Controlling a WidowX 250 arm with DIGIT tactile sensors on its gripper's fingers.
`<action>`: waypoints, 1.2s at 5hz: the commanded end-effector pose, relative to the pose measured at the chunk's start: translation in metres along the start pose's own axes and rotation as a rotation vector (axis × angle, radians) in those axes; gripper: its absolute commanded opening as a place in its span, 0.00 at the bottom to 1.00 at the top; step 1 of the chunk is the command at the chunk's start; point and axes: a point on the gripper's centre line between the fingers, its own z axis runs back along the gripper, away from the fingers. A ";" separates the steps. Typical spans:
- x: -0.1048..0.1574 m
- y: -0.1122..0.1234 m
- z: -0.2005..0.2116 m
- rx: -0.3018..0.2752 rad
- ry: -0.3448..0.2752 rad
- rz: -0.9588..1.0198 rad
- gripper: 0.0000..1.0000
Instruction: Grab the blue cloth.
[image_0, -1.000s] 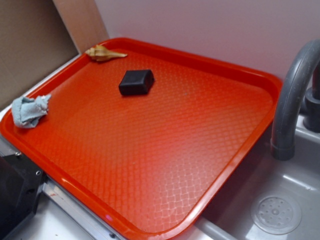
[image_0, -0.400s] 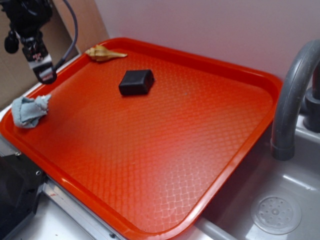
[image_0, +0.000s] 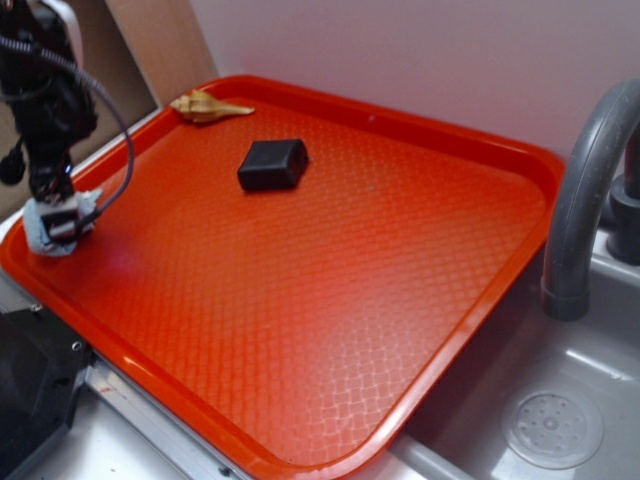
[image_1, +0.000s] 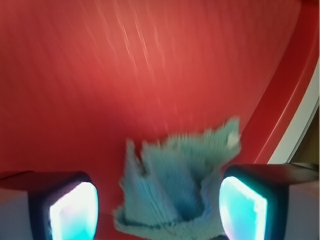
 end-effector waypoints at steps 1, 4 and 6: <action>-0.002 0.014 -0.033 0.058 0.021 0.137 0.00; 0.001 -0.018 0.048 -0.080 -0.201 0.256 0.00; 0.038 -0.063 0.178 -0.181 -0.303 0.385 0.00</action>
